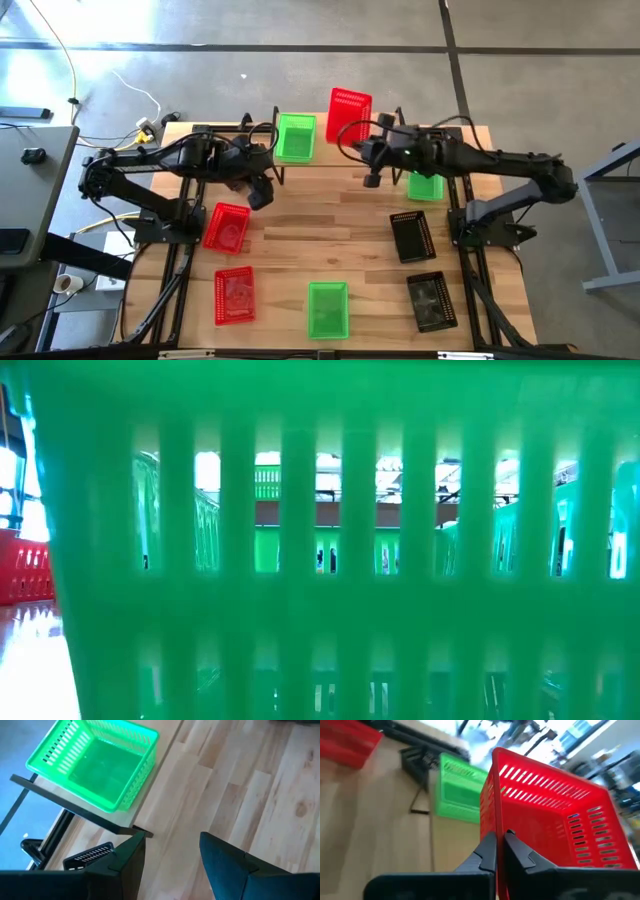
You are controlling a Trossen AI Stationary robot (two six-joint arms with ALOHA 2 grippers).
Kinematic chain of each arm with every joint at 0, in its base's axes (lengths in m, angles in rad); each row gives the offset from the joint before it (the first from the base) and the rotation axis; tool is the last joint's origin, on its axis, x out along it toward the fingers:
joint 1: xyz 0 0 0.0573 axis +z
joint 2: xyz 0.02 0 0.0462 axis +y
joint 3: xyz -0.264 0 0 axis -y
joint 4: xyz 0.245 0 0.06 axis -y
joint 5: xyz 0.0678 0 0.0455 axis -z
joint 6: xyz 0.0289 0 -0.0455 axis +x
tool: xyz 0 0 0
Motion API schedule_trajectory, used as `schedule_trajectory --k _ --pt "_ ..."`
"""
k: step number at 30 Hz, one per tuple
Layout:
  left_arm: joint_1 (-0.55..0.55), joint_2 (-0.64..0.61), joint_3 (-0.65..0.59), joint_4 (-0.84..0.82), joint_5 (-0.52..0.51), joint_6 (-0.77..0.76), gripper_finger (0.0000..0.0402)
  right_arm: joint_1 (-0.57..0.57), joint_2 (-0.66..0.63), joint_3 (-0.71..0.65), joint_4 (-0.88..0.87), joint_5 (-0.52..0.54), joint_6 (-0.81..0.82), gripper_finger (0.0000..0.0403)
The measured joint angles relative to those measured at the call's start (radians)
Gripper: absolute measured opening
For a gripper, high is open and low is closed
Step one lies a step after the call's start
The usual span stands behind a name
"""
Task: Stack baskets on shelf by color
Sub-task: Put the top right red bin on the shelf
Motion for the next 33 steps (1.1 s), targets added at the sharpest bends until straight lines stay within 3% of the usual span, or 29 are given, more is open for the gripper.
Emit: schedule_trajectory --k 7,14,33 --pt "0.022 0.000 0.000 0.000 -0.005 0.001 0.0179 -0.036 0.101 0.038 -0.049 -0.107 0.003 0.0000" --pt "0.023 0.000 0.000 0.000 -0.023 -0.009 0.0179 -0.063 0.169 0.039 -0.090 -0.120 0.003 0.0000" --pt "0.022 0.000 0.000 0.000 -0.065 -0.075 0.0179 -0.135 0.214 0.039 -0.161 -0.222 0.003 0.0000"
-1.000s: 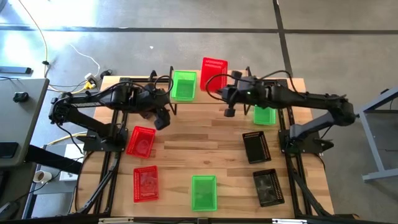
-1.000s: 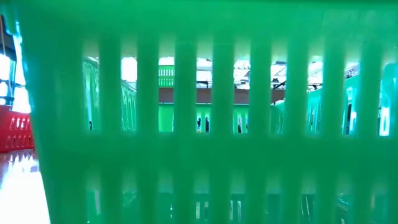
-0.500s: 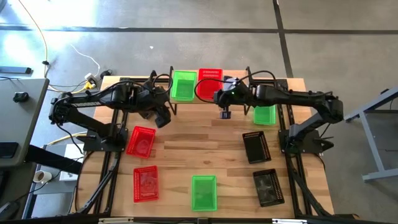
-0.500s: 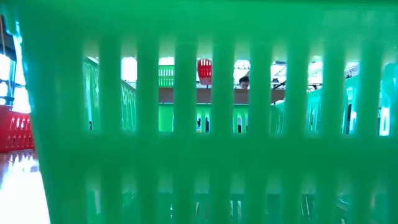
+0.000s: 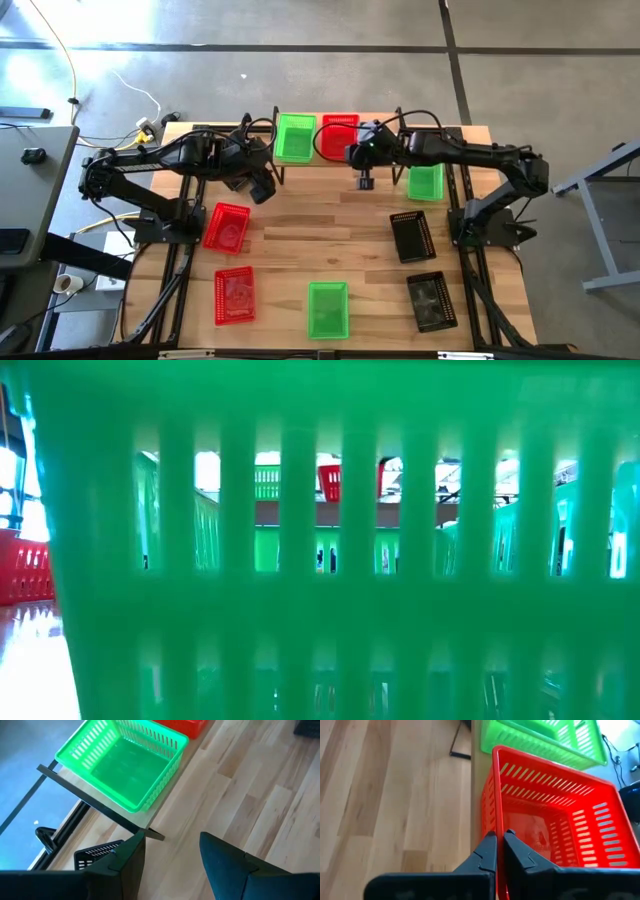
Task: Stack baskets on shelf by color
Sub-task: Put the top right red bin on the shelf, then put the top left black bin on the shelf
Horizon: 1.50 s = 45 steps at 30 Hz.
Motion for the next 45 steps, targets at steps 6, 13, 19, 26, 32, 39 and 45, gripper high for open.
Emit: schedule_trajectory --k 6,13,19,26,32,39,45 --pt "0.000 0.000 0.000 0.000 0.000 0.000 0.0179 -0.020 0.007 0.000 0.001 -0.021 0.000 0.0000" --pt "0.000 0.000 0.000 0.000 0.008 0.000 0.0179 -0.024 0.008 0.000 -0.005 -0.025 0.000 0.0011" --pt "0.000 0.000 0.000 0.000 0.008 0.000 0.0179 -0.024 0.008 0.000 -0.005 -0.020 0.002 0.0059" --pt "0.001 0.000 0.000 -0.001 -0.011 -0.018 0.0179 -0.023 0.008 0.042 -0.044 -0.019 0.020 0.0118" --pt "0.046 0.000 0.000 -0.043 -0.030 -0.031 0.0179 -0.023 0.008 0.129 -0.147 -0.019 0.063 0.0138" --pt "0.193 0.000 0.000 -0.211 -0.056 -0.079 0.0179 -0.023 0.008 0.218 -0.222 -0.019 0.063 0.0142" --pt "0.354 0.000 0.000 -0.272 -0.041 -0.079 0.0179 -0.023 0.008 0.245 -0.223 -0.018 0.047 0.0142"
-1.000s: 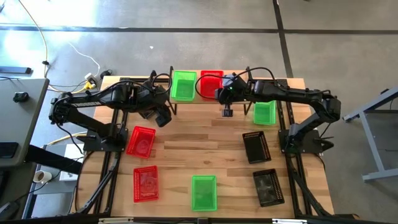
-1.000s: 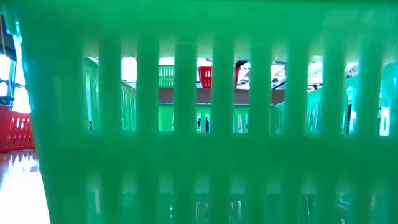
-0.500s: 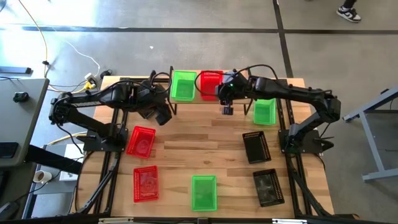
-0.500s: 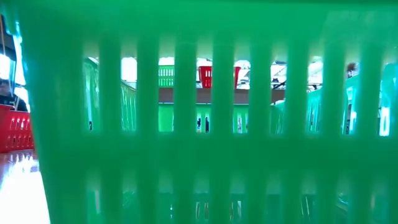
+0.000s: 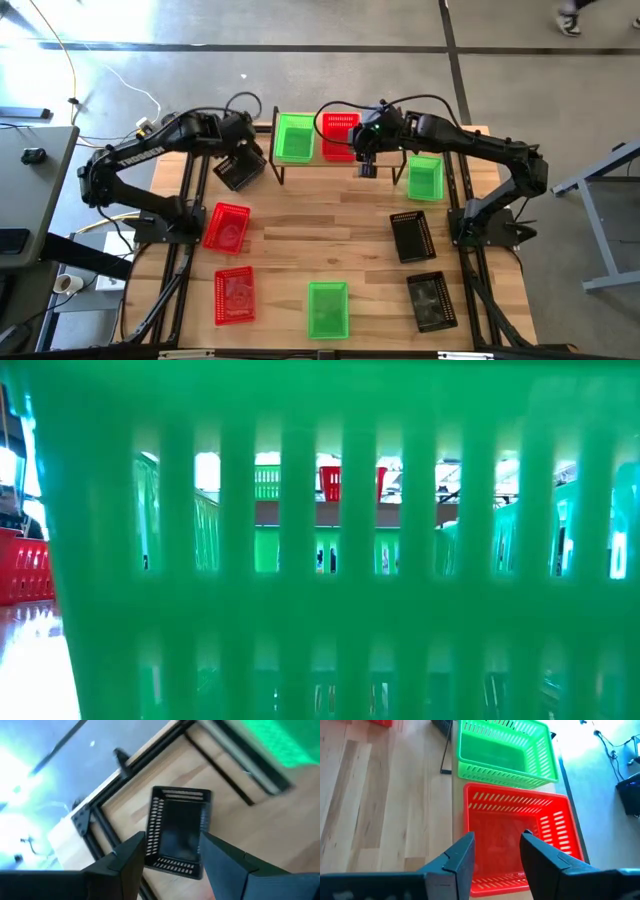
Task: Stack baskets on shelf by color
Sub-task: Put the top left black bin on the shelf
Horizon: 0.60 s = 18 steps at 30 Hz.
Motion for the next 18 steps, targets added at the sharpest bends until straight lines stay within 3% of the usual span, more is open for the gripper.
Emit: schedule_trajectory --k 5,12,18 --pt "0.163 0.000 0.000 0.021 0.104 -0.010 0.0179 0.000 0.000 0.002 -0.001 0.028 -0.002 0.0142" --pt "0.355 0.053 0.000 0.061 0.161 -0.080 0.0179 0.000 0.000 0.002 -0.001 0.029 -0.003 0.0142" --pt "0.427 0.146 0.006 0.067 0.181 -0.103 0.0179 0.000 0.000 0.002 -0.001 0.029 -0.007 0.0142"
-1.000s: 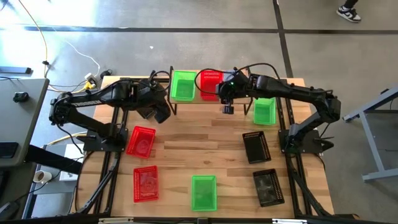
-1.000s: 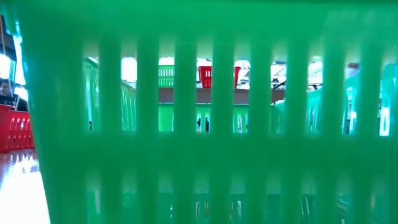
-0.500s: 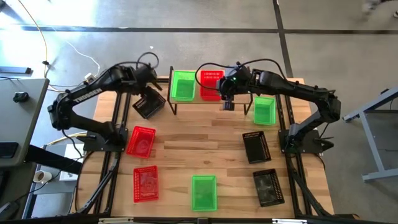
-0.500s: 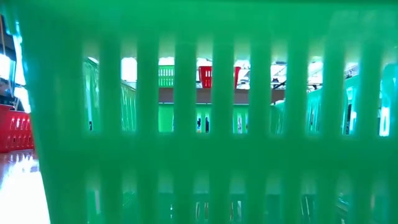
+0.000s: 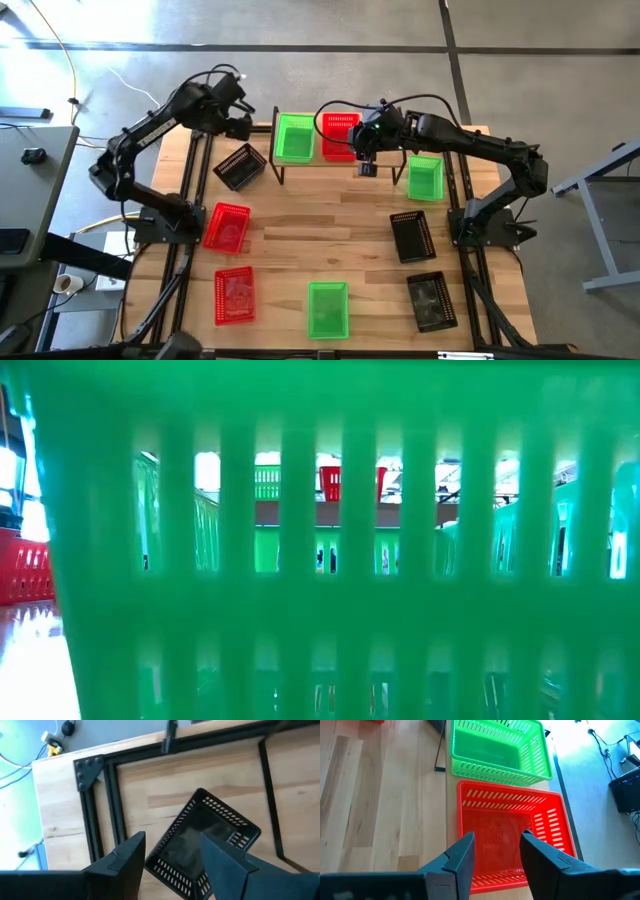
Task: Stack baskets on shelf by color
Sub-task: Put the top left black bin on the shelf
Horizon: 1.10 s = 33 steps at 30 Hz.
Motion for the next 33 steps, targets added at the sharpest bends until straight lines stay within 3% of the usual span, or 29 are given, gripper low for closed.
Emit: schedule_trajectory --k 19,25,33 --pt "0.051 0.257 0.007 -0.029 -0.031 0.007 0.0179 0.000 0.000 0.000 -0.023 -0.003 0.004 0.0142" --pt "0.051 0.241 0.007 -0.103 0.115 0.068 0.0179 0.000 0.000 0.000 -0.024 -0.003 0.004 0.0142" --pt "-0.029 0.120 0.006 -0.263 0.130 0.082 0.0179 0.000 0.000 0.000 -0.027 -0.003 0.004 0.0142"
